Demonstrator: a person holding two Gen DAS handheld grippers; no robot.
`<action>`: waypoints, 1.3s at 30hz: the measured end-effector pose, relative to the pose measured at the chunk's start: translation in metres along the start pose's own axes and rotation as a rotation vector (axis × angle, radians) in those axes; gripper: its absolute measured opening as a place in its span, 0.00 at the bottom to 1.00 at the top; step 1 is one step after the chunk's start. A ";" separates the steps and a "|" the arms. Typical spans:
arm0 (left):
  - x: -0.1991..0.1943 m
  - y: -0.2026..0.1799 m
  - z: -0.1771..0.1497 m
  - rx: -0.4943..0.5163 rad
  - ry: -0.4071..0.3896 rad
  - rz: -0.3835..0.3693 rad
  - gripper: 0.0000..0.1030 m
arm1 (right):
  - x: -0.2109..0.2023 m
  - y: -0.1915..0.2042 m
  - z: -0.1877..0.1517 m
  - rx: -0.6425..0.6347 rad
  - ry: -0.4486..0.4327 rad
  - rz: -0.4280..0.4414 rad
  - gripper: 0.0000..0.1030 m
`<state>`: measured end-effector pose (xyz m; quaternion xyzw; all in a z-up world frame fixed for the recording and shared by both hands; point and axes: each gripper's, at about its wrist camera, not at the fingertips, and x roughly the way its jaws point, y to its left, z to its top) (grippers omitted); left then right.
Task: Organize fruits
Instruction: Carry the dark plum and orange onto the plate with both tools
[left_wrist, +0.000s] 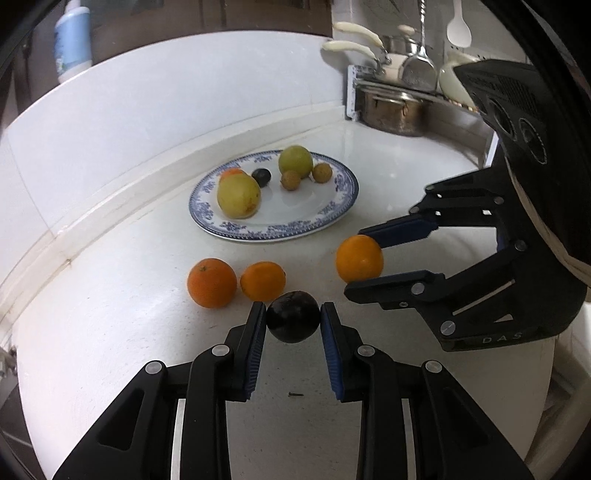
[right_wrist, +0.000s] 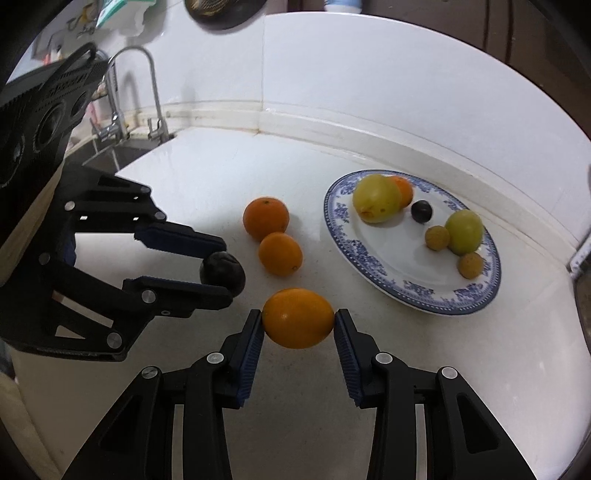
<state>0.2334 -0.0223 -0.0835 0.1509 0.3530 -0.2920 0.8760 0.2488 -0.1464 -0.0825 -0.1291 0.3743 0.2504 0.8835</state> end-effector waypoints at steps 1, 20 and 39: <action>-0.002 -0.001 0.001 -0.002 -0.005 0.002 0.29 | -0.003 0.000 0.000 0.015 -0.007 -0.005 0.39; -0.046 -0.014 0.033 -0.072 -0.151 0.055 0.29 | -0.063 -0.013 0.004 0.228 -0.145 -0.099 0.39; -0.046 -0.014 0.081 -0.106 -0.226 0.088 0.29 | -0.092 -0.054 0.024 0.297 -0.251 -0.174 0.39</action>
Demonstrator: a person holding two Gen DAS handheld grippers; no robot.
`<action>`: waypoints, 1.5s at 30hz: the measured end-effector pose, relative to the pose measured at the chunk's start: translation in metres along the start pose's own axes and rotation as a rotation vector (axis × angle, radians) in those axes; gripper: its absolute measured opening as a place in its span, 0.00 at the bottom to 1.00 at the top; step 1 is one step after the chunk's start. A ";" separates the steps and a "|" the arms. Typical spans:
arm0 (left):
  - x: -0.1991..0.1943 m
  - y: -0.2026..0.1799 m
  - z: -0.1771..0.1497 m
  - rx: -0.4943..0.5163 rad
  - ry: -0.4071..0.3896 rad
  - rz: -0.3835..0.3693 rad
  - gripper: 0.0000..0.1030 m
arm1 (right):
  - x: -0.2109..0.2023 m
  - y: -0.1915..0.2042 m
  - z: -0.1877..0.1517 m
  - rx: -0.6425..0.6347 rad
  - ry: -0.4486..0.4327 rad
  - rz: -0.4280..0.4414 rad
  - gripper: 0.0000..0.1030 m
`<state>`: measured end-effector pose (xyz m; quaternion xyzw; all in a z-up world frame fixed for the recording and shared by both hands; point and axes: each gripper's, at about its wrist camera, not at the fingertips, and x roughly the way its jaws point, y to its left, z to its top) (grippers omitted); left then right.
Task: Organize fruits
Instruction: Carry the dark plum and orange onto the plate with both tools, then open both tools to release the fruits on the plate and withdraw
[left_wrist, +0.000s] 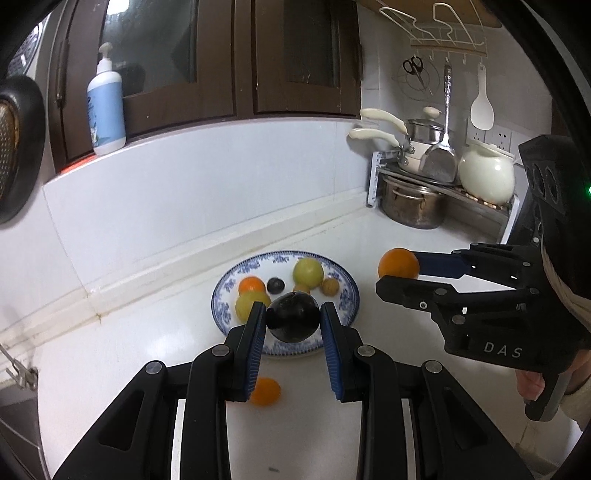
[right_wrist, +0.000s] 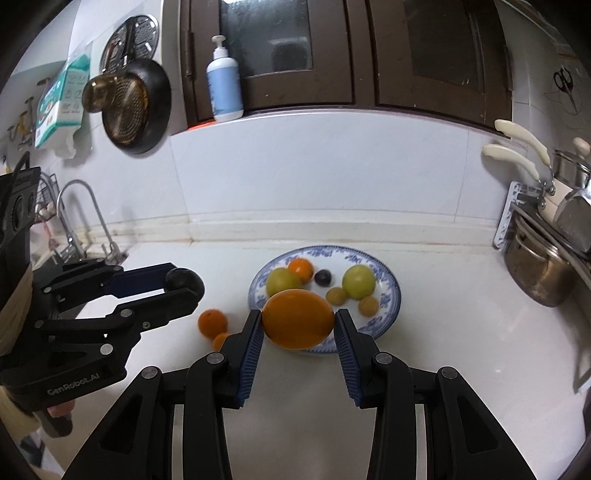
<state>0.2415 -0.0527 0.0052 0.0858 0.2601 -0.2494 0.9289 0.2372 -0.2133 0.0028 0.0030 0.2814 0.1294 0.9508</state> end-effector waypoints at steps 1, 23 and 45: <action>0.002 0.001 0.003 -0.001 -0.001 0.004 0.29 | 0.002 -0.002 0.003 0.002 -0.002 0.000 0.39; 0.095 0.030 0.058 0.001 0.078 -0.019 0.29 | 0.084 -0.035 0.070 -0.023 0.071 0.019 0.39; 0.218 0.058 0.054 0.002 0.254 -0.095 0.29 | 0.193 -0.079 0.080 0.031 0.222 0.018 0.39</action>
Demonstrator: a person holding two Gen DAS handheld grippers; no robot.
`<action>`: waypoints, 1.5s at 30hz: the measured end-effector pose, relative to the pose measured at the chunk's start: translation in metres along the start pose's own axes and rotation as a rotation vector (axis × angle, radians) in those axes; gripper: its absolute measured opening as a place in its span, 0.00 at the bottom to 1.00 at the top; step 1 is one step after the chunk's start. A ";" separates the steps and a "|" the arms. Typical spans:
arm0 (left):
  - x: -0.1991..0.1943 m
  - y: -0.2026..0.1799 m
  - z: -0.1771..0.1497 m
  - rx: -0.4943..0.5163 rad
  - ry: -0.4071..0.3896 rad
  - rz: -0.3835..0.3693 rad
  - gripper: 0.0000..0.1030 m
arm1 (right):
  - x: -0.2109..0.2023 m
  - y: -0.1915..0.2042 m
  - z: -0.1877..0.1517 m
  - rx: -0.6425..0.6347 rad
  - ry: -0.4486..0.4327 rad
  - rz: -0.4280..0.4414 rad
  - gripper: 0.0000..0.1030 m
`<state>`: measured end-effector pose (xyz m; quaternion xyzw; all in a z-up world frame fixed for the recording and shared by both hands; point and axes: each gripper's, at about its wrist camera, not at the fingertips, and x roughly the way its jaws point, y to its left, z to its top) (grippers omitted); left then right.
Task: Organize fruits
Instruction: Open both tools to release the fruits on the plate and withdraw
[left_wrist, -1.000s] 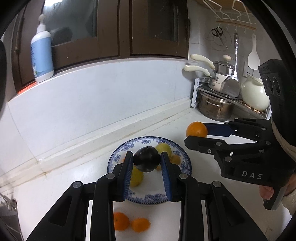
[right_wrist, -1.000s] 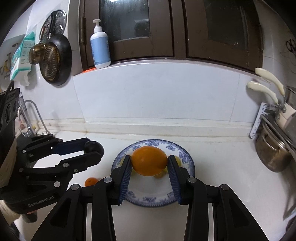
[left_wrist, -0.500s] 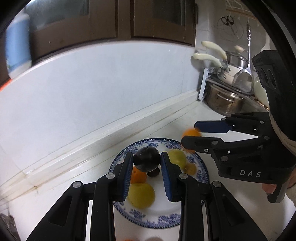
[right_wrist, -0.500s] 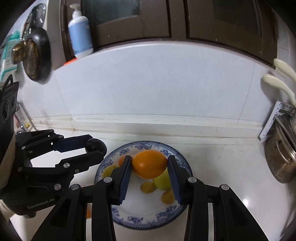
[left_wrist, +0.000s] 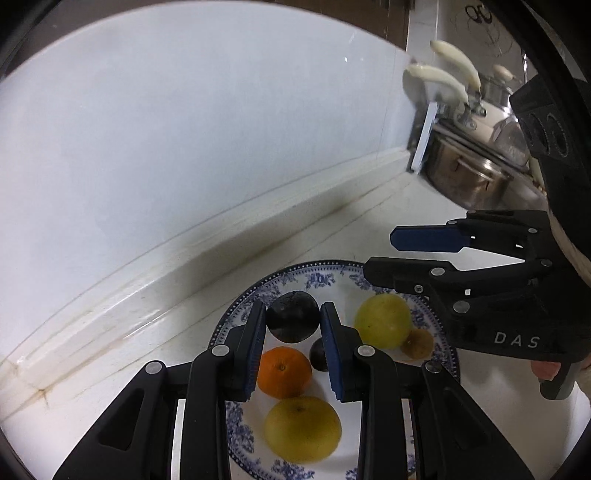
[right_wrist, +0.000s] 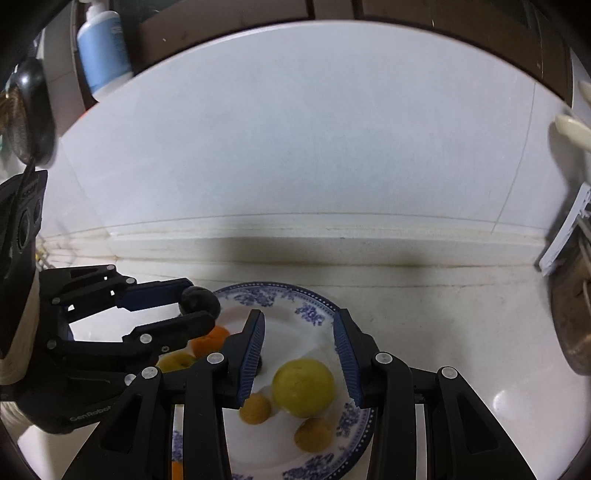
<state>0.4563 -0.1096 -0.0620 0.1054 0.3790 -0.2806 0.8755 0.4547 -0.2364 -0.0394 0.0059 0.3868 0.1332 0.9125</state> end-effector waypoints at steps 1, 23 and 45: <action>0.005 0.000 0.001 0.004 0.011 -0.007 0.29 | 0.003 -0.001 -0.001 0.000 0.005 -0.002 0.39; -0.054 -0.011 -0.004 0.002 -0.050 0.067 0.40 | -0.037 0.008 -0.012 0.005 -0.092 -0.048 0.39; -0.180 -0.031 -0.078 -0.083 -0.168 0.123 0.43 | -0.137 0.088 -0.069 -0.047 -0.190 -0.003 0.40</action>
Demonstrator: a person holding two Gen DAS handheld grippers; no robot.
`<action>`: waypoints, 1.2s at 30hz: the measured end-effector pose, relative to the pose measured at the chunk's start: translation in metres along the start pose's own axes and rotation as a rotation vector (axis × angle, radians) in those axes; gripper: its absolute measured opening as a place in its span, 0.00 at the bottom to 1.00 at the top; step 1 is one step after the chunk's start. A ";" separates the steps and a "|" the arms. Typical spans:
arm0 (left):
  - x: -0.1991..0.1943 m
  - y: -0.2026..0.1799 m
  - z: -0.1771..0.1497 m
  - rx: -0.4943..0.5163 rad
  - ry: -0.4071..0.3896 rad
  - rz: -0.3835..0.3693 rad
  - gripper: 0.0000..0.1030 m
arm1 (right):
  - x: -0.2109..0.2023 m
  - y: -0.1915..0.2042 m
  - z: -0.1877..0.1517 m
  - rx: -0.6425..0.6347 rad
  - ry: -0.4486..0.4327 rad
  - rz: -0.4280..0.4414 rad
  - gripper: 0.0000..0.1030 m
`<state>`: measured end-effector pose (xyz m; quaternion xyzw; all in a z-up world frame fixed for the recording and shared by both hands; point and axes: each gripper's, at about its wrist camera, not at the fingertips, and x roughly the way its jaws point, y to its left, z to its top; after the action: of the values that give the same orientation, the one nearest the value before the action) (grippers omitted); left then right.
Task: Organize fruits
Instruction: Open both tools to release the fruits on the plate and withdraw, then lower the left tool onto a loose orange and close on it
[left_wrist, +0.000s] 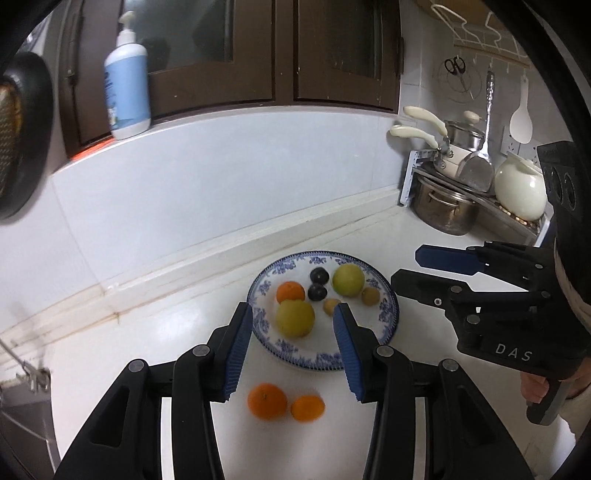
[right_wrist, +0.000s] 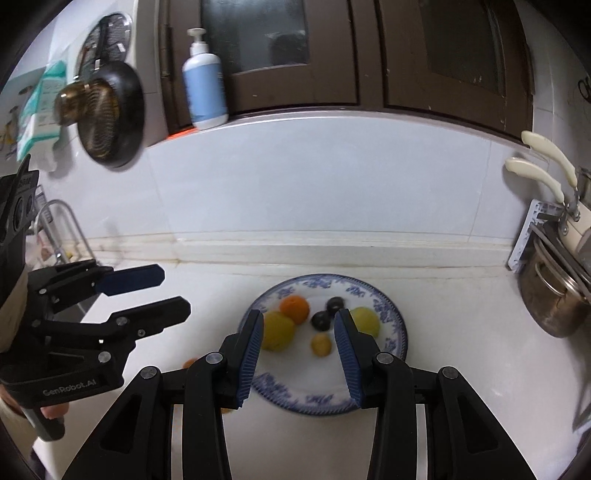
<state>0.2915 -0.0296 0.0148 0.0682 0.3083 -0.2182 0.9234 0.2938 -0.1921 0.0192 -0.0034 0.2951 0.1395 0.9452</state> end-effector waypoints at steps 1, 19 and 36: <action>-0.004 0.000 -0.003 -0.007 0.000 -0.002 0.43 | -0.003 0.003 -0.002 -0.003 -0.002 0.002 0.40; -0.058 -0.001 -0.078 -0.092 0.052 0.031 0.43 | -0.037 0.052 -0.054 -0.009 0.044 0.086 0.40; -0.075 -0.009 -0.145 -0.109 0.147 0.052 0.43 | -0.035 0.078 -0.103 -0.054 0.156 0.113 0.40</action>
<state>0.1558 0.0277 -0.0565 0.0414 0.3847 -0.1713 0.9061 0.1880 -0.1355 -0.0407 -0.0233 0.3634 0.1998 0.9097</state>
